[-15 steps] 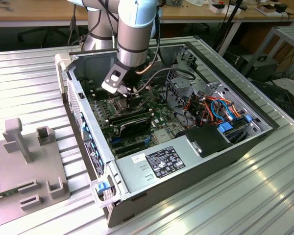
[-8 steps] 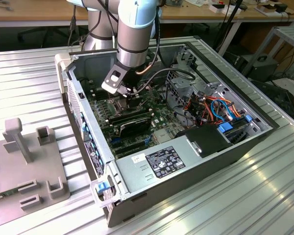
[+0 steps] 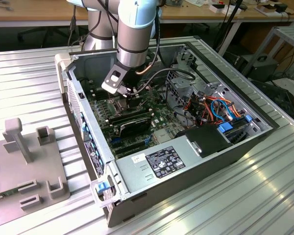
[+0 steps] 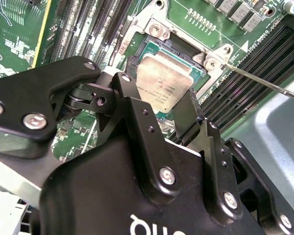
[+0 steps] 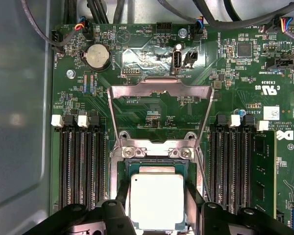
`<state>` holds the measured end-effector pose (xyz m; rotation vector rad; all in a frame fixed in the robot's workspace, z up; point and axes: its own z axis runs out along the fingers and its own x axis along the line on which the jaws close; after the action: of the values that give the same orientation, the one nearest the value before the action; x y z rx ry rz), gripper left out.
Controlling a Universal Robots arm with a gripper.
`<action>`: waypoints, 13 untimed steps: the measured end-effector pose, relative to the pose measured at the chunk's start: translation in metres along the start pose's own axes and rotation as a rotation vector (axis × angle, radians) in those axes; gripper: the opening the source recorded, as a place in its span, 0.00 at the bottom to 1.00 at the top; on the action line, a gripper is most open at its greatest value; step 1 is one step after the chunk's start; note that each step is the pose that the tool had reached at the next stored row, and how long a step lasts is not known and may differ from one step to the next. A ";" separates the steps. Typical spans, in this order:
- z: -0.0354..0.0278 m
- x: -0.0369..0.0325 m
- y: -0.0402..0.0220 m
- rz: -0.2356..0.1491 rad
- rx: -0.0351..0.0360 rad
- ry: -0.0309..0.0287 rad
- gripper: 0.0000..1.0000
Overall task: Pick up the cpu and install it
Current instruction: 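Place the cpu into insertion slot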
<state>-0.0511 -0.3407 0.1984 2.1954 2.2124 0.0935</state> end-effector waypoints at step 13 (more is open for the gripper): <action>0.0001 0.0000 0.0001 0.014 -0.0004 -0.0007 0.54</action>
<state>-0.0509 -0.3407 0.1983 2.2105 2.1967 0.0935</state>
